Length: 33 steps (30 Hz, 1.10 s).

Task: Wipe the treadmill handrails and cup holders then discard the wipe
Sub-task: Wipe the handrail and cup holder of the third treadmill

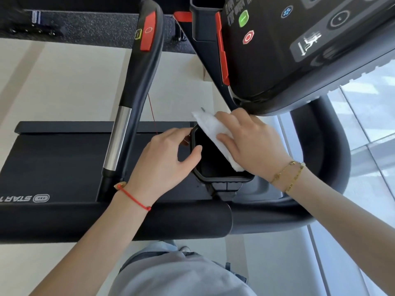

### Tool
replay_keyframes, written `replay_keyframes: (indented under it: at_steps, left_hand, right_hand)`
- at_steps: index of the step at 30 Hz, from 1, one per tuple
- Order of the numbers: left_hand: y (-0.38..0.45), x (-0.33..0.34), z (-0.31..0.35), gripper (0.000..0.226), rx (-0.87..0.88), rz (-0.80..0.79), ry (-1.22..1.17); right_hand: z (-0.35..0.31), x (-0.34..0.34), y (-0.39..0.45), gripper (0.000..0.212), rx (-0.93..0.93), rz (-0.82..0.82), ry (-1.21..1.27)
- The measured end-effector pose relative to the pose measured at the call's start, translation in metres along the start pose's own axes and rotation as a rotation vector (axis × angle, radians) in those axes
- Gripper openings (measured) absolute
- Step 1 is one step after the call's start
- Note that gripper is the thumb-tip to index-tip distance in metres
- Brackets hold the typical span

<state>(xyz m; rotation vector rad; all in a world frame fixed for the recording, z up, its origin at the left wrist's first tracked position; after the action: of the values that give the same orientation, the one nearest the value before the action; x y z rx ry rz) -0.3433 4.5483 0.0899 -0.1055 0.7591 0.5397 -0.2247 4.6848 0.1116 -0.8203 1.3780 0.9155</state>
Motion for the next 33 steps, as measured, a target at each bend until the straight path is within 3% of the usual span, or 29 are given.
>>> replay_keyframes:
  at_steps: [3,8,11,20,26,33]
  left_hand:
    - [0.000,0.001,0.001,0.045,0.027,0.009,-0.005]
    - [-0.003,0.002,0.001,0.044,0.062,0.022,0.002]
    - [-0.003,0.001,0.001,0.044,0.067,0.024,0.006]
    - [-0.003,0.002,0.004,0.042,0.081,0.016,0.044]
    - [-0.002,0.001,0.001,0.029,0.056,0.014,0.083]
    - [-0.006,-0.001,-0.001,0.041,0.046,0.034,0.057]
  right_hand:
    - [0.003,0.000,-0.018,0.055,0.101,-0.008,0.133]
    - [0.018,0.009,-0.043,0.059,0.342,-0.064,0.564]
    - [0.017,0.009,-0.043,0.058,0.366,-0.072,0.627]
    - [0.003,-0.004,-0.007,0.050,-0.021,-0.030,0.050]
    - [-0.022,-0.001,0.032,0.042,-0.342,-0.061,-0.075]
    - [-0.016,0.001,0.030,0.044,-0.225,-0.024,-0.146]
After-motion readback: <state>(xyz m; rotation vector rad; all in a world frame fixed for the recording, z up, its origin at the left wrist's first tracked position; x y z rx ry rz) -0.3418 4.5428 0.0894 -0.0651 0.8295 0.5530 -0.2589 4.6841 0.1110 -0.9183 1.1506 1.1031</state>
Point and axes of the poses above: each hand's wrist, its own y-axis towards the middle knuckle, its own x-axis out of the palm, z = x × y, the point moved 4 cm from there along y, towards the middle knuckle, and after that the axes turned 1 degree about -x, right-handed, at the moved point
